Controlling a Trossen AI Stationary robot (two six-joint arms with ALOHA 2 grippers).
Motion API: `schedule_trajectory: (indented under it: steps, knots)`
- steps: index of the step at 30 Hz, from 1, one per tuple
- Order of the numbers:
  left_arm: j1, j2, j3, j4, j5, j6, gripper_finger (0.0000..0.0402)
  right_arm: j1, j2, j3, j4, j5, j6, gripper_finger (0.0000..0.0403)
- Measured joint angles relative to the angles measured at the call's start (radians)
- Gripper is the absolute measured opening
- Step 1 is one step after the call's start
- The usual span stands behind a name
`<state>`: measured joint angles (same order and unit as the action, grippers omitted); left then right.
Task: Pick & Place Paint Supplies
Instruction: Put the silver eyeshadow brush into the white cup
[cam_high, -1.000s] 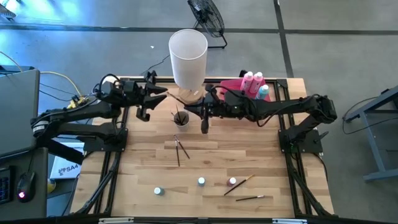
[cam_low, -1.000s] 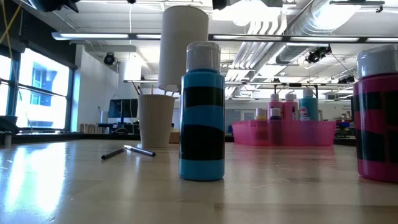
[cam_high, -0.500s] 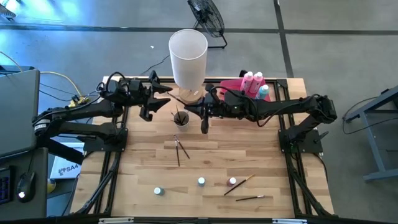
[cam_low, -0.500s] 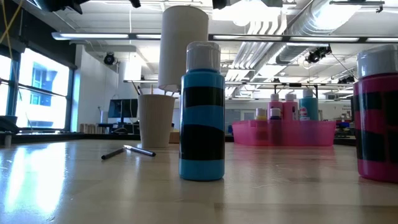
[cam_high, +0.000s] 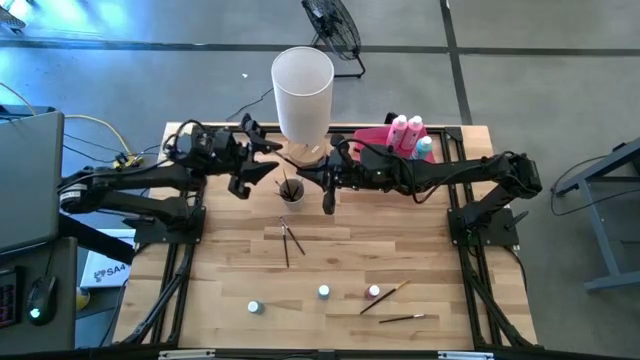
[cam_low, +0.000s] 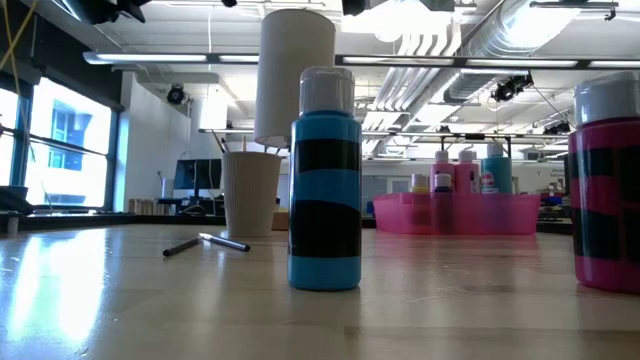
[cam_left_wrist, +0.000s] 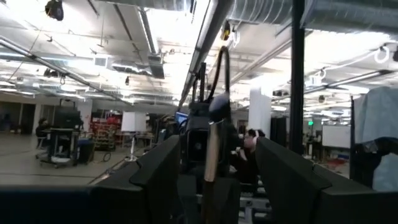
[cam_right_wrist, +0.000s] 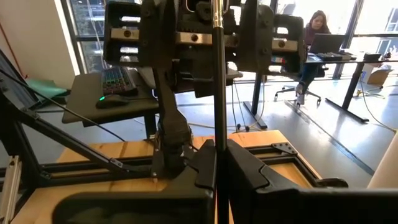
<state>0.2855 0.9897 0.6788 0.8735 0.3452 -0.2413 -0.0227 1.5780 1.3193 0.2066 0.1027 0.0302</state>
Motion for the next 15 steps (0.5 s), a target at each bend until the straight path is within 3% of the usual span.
schedule_trajectory:
  steps: [11, 15]
  knots:
    - [0.001, 0.016, 0.0, 0.021, -0.038, -0.003, 0.0206, 0.0, 0.0, 0.0, -0.025, 0.003, 0.0, 0.0007]
    - [0.001, 0.016, 0.0, 0.019, -0.039, -0.001, 0.0188, 0.0, 0.0, 0.0, -0.024, 0.003, 0.0, 0.0007]
